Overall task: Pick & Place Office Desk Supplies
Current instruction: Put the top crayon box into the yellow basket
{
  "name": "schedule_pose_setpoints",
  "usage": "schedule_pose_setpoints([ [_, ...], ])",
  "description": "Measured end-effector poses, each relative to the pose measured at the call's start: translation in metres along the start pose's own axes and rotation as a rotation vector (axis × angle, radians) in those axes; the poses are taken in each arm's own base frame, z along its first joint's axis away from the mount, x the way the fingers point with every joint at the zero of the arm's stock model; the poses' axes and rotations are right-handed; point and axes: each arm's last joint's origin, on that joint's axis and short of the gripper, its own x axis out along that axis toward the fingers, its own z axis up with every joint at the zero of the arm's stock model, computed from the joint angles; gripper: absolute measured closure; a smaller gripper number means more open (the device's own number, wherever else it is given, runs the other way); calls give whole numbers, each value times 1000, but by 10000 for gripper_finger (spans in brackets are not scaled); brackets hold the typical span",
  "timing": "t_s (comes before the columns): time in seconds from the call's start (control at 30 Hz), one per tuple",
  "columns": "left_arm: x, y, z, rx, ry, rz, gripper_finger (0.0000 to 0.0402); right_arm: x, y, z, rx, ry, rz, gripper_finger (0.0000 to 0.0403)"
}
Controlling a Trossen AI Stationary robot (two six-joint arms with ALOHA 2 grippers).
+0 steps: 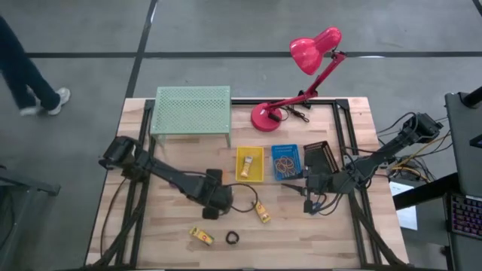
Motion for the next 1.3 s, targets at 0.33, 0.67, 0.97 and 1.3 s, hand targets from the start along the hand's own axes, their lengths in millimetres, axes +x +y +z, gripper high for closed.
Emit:
schedule_pose_setpoints([
  [0.33,5,17,7,30,-17,-49,172,0,0,0,0,0,0,335],
  [0.67,18,15,-1,14,-41,-105,182,0,0,0,0,0,0,335],
  [0.97,21,18,-2,-14,-45,-108,222,0,0,0,0,0,0,335],
  [1.3,20,19,-1,-15,-44,-92,275,0,0,0,0,0,0,335],
])
